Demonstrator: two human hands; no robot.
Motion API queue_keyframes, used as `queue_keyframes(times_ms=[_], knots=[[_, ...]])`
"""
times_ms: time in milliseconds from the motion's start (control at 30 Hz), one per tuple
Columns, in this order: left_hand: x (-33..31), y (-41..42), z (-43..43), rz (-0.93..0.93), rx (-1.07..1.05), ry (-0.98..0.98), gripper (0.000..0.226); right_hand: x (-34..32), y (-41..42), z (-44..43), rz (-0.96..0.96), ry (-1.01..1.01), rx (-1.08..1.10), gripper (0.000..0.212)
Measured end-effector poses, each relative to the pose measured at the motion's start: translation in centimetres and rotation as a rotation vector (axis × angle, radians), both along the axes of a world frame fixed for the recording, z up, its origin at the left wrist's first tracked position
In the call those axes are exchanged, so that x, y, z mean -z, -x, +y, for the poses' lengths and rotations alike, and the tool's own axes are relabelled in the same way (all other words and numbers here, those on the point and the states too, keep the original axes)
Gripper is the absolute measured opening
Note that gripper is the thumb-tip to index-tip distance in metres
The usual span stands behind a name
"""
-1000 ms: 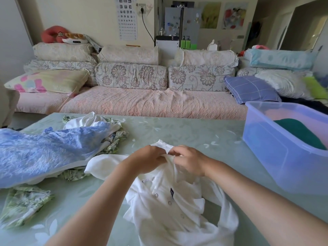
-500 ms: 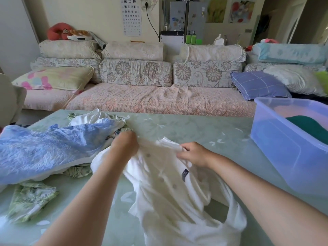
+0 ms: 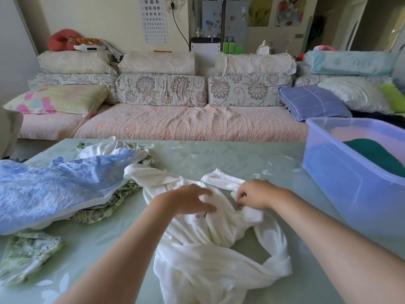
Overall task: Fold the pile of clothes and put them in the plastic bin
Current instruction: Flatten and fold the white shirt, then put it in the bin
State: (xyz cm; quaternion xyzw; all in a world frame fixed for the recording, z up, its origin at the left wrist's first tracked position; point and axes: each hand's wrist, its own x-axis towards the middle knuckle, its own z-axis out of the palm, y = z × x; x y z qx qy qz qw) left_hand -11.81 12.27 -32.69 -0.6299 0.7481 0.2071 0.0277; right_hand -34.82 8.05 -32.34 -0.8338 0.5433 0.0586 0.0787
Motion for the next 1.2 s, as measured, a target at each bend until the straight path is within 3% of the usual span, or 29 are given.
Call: queue_keyframes(times_ms=[33,100,233,300,333,400,433,533,667,700,767,867,933,1033,1133,1200], knots=[[0.7,0.5,0.2,-0.093,0.006,-0.117,0.077,-0.2,0.7,0.0,0.036,0.071,0.03,0.019],[2.0,1.0,0.3,-0.22,0.026,-0.156,0.084,-0.8,1.9,0.1,0.214,0.191,0.123,0.027],[2.3,2.3,0.3,-0.121,0.033,-0.049,0.076,-1.1,3.1,0.9,0.451,0.266,0.255,0.033],[2.6,2.8,0.1,-0.108,0.036,-0.012,0.077,-0.5,3.0,0.8,0.309,0.326,0.131,0.026],[2.7,3.0,0.1,-0.102,0.037,0.0,0.077,0.1,2.8,0.9,0.116,0.274,0.093,0.026],[2.7,3.4,0.1,-0.057,0.046,0.025,0.073,0.7,2.3,1.2,-0.179,-0.007,0.126,0.043],[2.6,3.5,0.0,-0.008,0.048,0.035,0.068,1.0,1.9,1.4,-0.233,-0.113,0.147,0.049],[2.3,2.9,-0.1,0.088,-0.021,0.088,0.055,1.4,1.3,1.9,-0.247,-0.185,0.128,0.028],[1.6,0.4,-0.2,-0.023,-0.157,0.375,0.05,0.3,0.9,0.6,-0.498,-0.058,0.242,0.026],[1.5,-0.3,-0.3,-0.058,-0.191,0.401,0.049,-0.1,1.1,0.4,-0.52,0.024,0.274,0.021],[1.5,-1.3,-0.4,-0.109,-0.256,0.389,0.05,-0.8,1.8,0.5,-0.335,0.194,0.334,0.012],[1.6,-1.8,-0.2,-0.229,-0.33,0.314,0.051,-1.2,2.6,1.0,0.102,0.319,0.359,0.035],[1.7,-1.8,-0.4,-0.269,-0.413,0.237,0.057,-1.1,2.0,0.7,0.221,0.316,0.37,0.038],[1.6,-1.2,-0.7,-0.229,-0.439,0.085,0.057,0.1,0.5,0.1,0.153,0.394,0.12,0.04],[0.6,0.4,-0.2,-0.011,-0.396,-0.069,0.042,1.2,-1.6,0.2,-0.097,0.267,-0.12,0.048],[0.0,1.4,-0.2,0.033,-0.347,-0.041,0.028,1.8,-3.0,0.3,-0.196,0.174,-0.147,0.047]])
